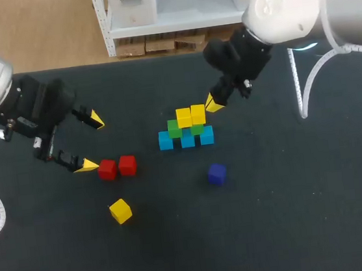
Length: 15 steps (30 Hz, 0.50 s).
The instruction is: Place the blue cubes, place green cubes on the blue cubes, place the yellow cubes on the green cubes, then place the red cubes on the yellow cubes, and place purple cube on the red cubes.
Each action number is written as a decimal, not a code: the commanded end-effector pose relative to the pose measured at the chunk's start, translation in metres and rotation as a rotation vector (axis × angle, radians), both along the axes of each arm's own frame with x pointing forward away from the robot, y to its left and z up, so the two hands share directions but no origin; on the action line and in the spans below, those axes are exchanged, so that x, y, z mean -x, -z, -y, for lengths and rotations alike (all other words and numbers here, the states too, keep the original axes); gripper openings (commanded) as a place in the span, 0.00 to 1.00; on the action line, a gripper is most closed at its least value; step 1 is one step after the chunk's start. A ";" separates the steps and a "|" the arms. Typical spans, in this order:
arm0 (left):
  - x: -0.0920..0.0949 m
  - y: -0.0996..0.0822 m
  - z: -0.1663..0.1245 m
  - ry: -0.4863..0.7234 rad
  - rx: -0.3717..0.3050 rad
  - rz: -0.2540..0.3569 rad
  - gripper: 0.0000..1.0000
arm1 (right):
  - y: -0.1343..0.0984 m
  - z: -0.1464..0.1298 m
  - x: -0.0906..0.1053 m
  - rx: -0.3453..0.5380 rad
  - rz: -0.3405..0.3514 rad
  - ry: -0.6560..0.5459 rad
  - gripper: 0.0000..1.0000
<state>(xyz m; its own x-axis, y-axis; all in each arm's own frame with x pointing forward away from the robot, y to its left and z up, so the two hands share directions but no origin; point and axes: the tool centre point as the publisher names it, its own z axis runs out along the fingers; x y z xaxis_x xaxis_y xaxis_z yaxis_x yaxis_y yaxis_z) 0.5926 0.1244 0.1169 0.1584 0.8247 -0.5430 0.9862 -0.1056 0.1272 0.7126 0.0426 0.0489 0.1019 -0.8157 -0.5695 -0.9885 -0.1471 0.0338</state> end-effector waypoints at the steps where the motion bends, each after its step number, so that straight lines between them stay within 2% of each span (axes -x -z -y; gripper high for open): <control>1: 0.001 0.001 -0.002 0.002 0.005 0.004 1.00 | 0.001 -0.001 -0.001 -0.001 -0.003 0.000 0.00; 15: 0.001 0.001 -0.002 0.002 0.005 0.004 1.00 | 0.001 -0.002 -0.003 -0.005 -0.003 0.001 0.00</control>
<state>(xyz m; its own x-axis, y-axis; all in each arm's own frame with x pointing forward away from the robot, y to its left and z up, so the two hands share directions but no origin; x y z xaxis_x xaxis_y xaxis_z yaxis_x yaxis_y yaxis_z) 0.5926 0.1244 0.1169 0.1584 0.8247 -0.5430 0.9862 -0.1056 0.1272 0.7142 0.0441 0.0481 0.0994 -0.8144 -0.5717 -0.9889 -0.1446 0.0341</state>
